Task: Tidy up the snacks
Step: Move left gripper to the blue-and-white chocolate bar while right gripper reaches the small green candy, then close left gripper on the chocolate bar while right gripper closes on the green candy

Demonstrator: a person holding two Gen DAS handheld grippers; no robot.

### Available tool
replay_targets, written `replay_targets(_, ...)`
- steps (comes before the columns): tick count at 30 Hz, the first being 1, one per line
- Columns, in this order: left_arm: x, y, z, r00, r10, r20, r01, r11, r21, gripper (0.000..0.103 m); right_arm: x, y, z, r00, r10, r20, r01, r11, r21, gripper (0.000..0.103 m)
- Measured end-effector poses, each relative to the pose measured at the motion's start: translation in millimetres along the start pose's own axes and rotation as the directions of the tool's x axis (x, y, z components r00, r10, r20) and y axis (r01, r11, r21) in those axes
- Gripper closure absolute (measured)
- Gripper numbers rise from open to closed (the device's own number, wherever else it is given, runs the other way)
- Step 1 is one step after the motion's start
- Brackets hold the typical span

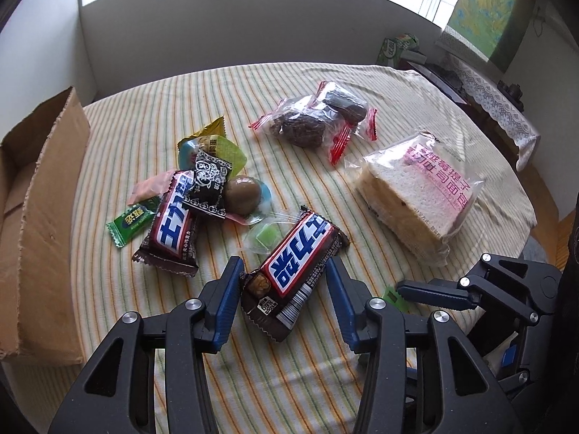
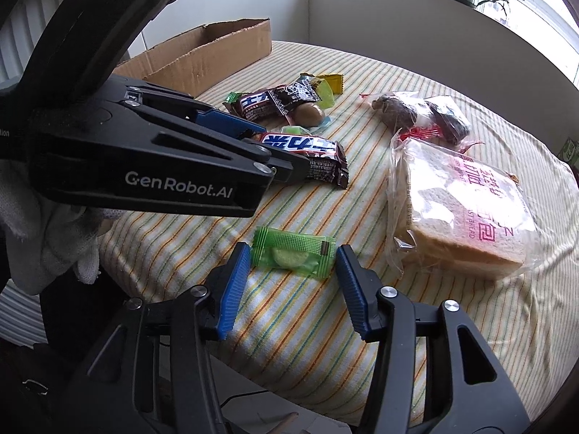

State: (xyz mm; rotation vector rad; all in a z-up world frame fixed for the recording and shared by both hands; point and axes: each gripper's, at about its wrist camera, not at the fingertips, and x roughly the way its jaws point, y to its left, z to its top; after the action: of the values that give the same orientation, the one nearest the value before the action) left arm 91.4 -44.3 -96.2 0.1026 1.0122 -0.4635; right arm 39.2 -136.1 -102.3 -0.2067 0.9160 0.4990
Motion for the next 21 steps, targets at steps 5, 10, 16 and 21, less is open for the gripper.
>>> replay_targets(5, 1.7, -1.1, 0.0, 1.0, -0.007, -0.007, 0.008, 1.0, 0.013, 0.06, 0.1, -11.1, 0.5, 1.0, 0.013, 0.0, -0.013, 1.0, 0.026, 0.071)
replay_targets(10, 0.9, -4.1, 0.1, 1.0, -0.004, -0.003, 0.004, 1.0, 0.017, 0.065, -1.8, -20.9, -1.3, 1.0, 0.025, 0.002, -0.025, 0.998, 0.052, 0.072)
replay_targets(16, -2.6, -3.5, -6.7, 1.0, -0.011, 0.001, 0.011, 1.0, -0.008, 0.066, -6.0, -29.4, -3.9, 1.0, 0.024, 0.01, -0.025, 0.996, 0.084, 0.073)
replay_targets(21, -8.3, 3.1, -12.1, 1.0, -0.02, 0.008, 0.021, 0.998, -0.052, 0.071, -8.8, -29.9, -5.8, 0.999, 0.031, 0.018, -0.033, 0.995, 0.098, 0.073)
